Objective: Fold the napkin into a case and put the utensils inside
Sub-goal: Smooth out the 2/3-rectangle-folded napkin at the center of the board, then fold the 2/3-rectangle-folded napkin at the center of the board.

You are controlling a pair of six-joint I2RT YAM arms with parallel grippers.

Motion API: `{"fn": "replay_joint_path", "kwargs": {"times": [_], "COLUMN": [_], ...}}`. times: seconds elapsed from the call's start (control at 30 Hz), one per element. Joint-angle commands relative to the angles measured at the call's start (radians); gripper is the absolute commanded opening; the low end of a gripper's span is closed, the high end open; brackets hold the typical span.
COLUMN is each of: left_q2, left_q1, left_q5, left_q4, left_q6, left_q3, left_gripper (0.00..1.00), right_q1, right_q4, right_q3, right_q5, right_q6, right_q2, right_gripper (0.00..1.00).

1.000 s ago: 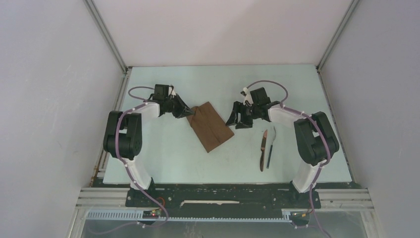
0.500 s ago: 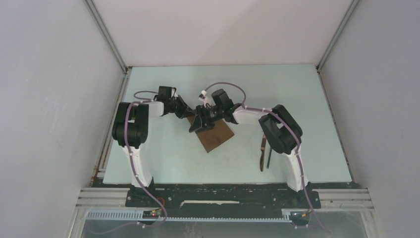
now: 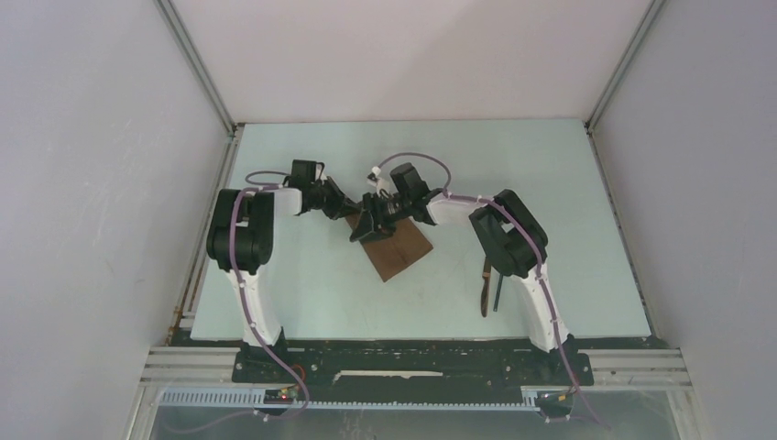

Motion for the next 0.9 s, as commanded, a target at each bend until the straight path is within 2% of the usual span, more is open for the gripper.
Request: {"fn": "replay_joint_path", "kwargs": {"times": [0.0, 0.07, 0.13, 0.27, 0.37, 0.47, 0.57, 0.87], "left_q2": [-0.032, -0.042, -0.062, -0.14, -0.219, -0.304, -0.386, -0.613], "left_q1": [0.026, 0.026, 0.026, 0.014, -0.002, -0.021, -0.042, -0.138], "left_q5": [-0.097, -0.1, -0.101, -0.096, -0.076, -0.086, -0.087, -0.055], "left_q4": [-0.014, -0.016, -0.018, -0.039, -0.08, -0.141, -0.195, -0.289], "left_q6": [-0.002, 0.0, 0.01, 0.037, 0.064, 0.098, 0.143, 0.232], "left_q3": [-0.022, -0.023, -0.019, 0.002, 0.035, 0.044, 0.026, -0.188], "left_gripper": [0.0, 0.0, 0.04, 0.22, 0.37, 0.46, 0.53, 0.62], "right_q1": [-0.012, -0.024, -0.041, -0.113, -0.199, -0.295, -0.337, -0.341], "right_q4": [-0.039, -0.15, -0.306, -0.481, -0.574, -0.586, -0.537, -0.373], "right_q3": [-0.134, -0.188, -0.221, -0.274, -0.287, -0.303, -0.307, -0.323], "right_q5": [-0.017, 0.004, 0.079, 0.243, 0.312, 0.29, 0.252, 0.16], "right_q6": [-0.011, -0.07, -0.155, -0.259, -0.312, -0.328, -0.324, -0.274], "right_q2": [-0.116, -0.2, -0.296, -0.488, -0.528, -0.496, -0.454, -0.315], "right_gripper": [0.61, 0.61, 0.63, 0.69, 0.72, 0.73, 0.73, 0.71]}}
